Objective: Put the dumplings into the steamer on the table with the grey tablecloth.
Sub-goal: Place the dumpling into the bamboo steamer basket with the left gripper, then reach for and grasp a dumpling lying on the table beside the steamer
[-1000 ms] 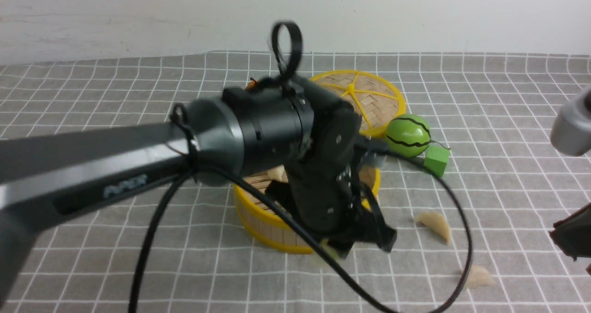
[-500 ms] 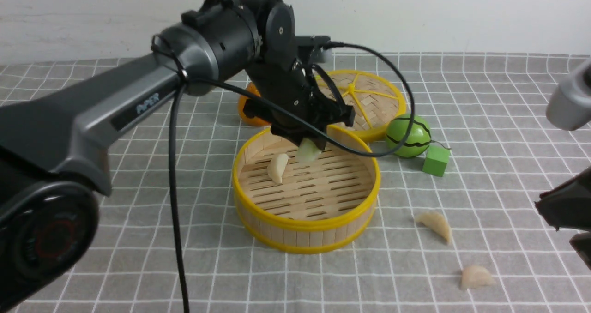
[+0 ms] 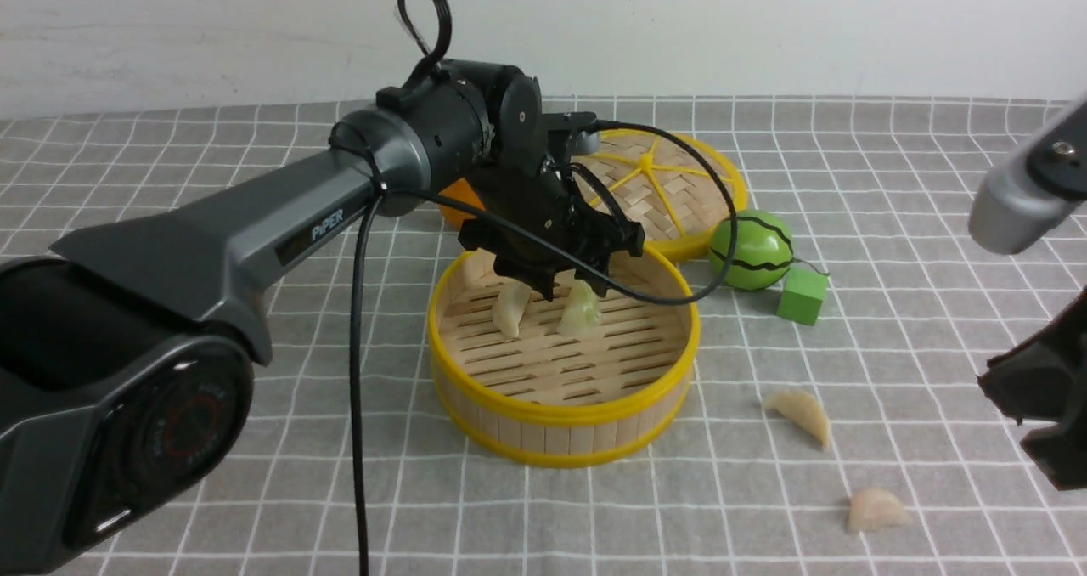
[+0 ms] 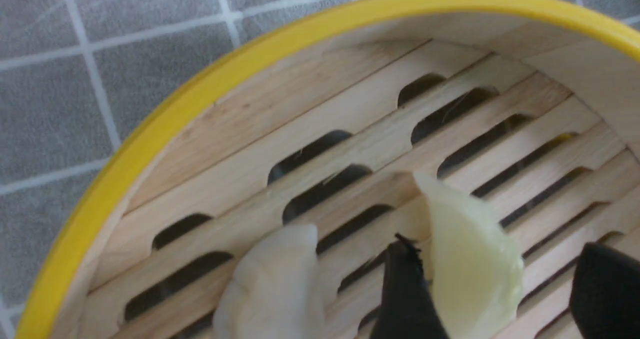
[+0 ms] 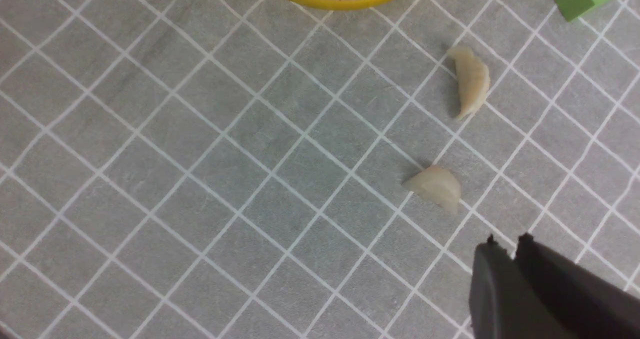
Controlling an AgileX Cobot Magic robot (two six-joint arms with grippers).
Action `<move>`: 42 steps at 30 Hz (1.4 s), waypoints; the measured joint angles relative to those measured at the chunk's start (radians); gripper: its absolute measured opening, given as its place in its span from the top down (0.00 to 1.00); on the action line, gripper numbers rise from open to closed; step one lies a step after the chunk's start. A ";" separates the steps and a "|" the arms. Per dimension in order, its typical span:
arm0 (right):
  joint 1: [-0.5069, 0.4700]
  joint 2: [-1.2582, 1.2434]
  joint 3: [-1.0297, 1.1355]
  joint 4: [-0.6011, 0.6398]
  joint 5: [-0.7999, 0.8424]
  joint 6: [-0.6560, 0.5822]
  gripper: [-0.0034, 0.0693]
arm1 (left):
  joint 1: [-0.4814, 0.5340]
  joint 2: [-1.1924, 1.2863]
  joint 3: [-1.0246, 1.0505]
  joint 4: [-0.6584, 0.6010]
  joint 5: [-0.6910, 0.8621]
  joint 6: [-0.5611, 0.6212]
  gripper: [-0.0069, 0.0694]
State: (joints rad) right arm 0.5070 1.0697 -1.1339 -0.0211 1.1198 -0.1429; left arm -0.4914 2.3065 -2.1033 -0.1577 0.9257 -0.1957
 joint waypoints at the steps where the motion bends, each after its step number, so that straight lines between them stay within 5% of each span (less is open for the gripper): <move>1: 0.000 0.008 0.000 -0.016 -0.012 0.002 0.87 | 0.004 -0.010 0.000 0.000 0.023 0.000 0.31; 6: -0.047 0.075 0.000 -0.066 -0.073 0.053 0.91 | 0.022 -0.150 0.000 0.019 0.112 0.007 0.36; 11: -0.212 0.210 0.000 0.034 -0.174 0.050 0.98 | 0.028 -0.385 -0.001 0.089 0.177 0.013 0.62; 16: -0.318 0.389 0.000 0.220 -0.292 -0.108 0.97 | 0.028 -0.586 0.002 0.138 0.282 0.053 0.93; 18: -0.319 0.441 0.000 0.256 -0.322 -0.174 0.95 | 0.028 -0.639 0.021 0.143 0.301 0.060 0.93; 22: -0.312 0.537 0.000 0.305 -0.384 -0.250 0.82 | 0.028 -0.753 0.107 0.142 0.311 0.063 0.93; 28: -0.291 0.675 0.000 0.322 -0.544 -0.275 0.30 | 0.028 -0.966 0.411 0.102 0.304 0.064 0.93; 33: -0.276 0.756 0.000 0.281 -0.621 -0.276 0.13 | 0.028 -1.110 0.642 0.046 0.292 0.065 0.93; 37: -0.275 0.806 0.000 0.259 -0.665 -0.276 0.21 | 0.028 -1.251 0.822 -0.001 0.257 0.065 0.93; 42: -0.275 0.817 0.000 0.242 -0.651 -0.276 0.62 | 0.028 -1.431 0.995 -0.022 0.221 0.063 0.93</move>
State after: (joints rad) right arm 0.2316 1.8871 -1.1339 0.2213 0.4693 -0.4184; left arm -0.4635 0.8756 -1.1082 -0.1798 1.1466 -0.1330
